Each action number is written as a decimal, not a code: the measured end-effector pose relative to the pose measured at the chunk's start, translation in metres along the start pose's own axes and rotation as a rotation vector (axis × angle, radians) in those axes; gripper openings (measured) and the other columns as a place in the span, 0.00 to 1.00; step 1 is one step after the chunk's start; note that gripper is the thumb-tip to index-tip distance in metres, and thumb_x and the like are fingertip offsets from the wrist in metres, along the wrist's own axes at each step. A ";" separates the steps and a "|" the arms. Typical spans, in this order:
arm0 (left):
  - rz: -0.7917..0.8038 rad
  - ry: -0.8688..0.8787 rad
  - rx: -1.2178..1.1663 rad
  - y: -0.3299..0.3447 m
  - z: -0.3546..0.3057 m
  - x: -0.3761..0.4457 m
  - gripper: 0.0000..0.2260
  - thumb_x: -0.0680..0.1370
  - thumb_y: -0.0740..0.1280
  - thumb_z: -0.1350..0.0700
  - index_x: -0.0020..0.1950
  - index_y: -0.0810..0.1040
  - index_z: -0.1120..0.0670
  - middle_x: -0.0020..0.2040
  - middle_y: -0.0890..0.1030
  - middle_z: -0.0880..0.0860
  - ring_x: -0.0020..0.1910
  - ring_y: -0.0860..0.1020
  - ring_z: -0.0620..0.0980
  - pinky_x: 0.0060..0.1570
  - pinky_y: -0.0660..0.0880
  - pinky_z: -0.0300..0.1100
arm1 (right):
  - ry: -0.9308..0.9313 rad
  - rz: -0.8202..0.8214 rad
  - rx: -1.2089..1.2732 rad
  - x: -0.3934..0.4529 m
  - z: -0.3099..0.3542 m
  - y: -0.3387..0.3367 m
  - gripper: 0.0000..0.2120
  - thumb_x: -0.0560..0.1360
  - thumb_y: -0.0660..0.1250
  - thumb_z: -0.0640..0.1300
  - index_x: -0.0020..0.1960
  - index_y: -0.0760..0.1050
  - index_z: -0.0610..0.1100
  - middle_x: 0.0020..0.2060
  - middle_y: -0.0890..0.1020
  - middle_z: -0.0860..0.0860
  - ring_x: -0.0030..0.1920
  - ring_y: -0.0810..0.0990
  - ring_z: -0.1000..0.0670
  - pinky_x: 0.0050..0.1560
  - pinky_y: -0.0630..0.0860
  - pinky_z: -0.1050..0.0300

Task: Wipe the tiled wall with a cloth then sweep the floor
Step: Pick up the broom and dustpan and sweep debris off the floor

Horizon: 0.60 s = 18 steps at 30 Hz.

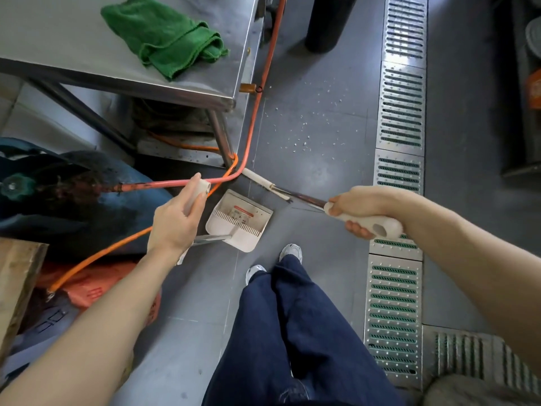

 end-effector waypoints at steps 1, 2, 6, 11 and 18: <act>0.008 0.005 0.018 0.002 -0.002 0.001 0.19 0.80 0.59 0.47 0.70 0.68 0.46 0.64 0.77 0.51 0.66 0.72 0.50 0.66 0.65 0.45 | -0.001 -0.001 -0.008 0.008 0.000 0.002 0.14 0.79 0.55 0.41 0.64 0.68 0.41 0.26 0.69 0.46 0.15 0.67 0.53 0.17 0.65 0.69; 0.011 0.011 0.035 0.003 -0.003 0.003 0.19 0.80 0.59 0.47 0.70 0.68 0.46 0.64 0.77 0.52 0.66 0.72 0.51 0.66 0.66 0.46 | -0.007 -0.001 -0.020 0.016 0.000 0.006 0.15 0.79 0.55 0.41 0.64 0.69 0.41 0.27 0.70 0.46 0.17 0.68 0.53 0.18 0.66 0.69; 0.011 0.014 0.029 0.010 -0.008 0.016 0.19 0.79 0.60 0.45 0.70 0.69 0.46 0.64 0.77 0.50 0.66 0.71 0.48 0.68 0.64 0.43 | -0.062 0.055 -0.125 0.033 -0.007 0.039 0.18 0.77 0.55 0.41 0.63 0.72 0.36 0.27 0.73 0.46 0.25 0.71 0.49 0.28 0.69 0.58; 0.003 0.005 0.009 0.011 -0.012 0.017 0.18 0.79 0.60 0.46 0.69 0.71 0.47 0.62 0.78 0.49 0.65 0.72 0.45 0.65 0.63 0.35 | 0.014 0.151 0.126 0.020 -0.014 0.021 0.20 0.79 0.56 0.40 0.70 0.64 0.39 0.18 0.68 0.49 0.15 0.66 0.54 0.17 0.64 0.69; 0.009 0.011 0.023 0.017 -0.035 0.018 0.19 0.79 0.60 0.46 0.69 0.70 0.46 0.63 0.78 0.49 0.65 0.73 0.47 0.67 0.65 0.42 | 0.008 0.064 0.307 0.011 -0.018 -0.040 0.21 0.80 0.55 0.40 0.72 0.61 0.38 0.22 0.66 0.47 0.13 0.64 0.54 0.16 0.63 0.70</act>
Point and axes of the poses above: each hand's wrist, its own x-axis towards the middle knuckle, its own y-axis out of the palm, z = x × y, the point moved 2 cm from there along x, towards the middle knuckle
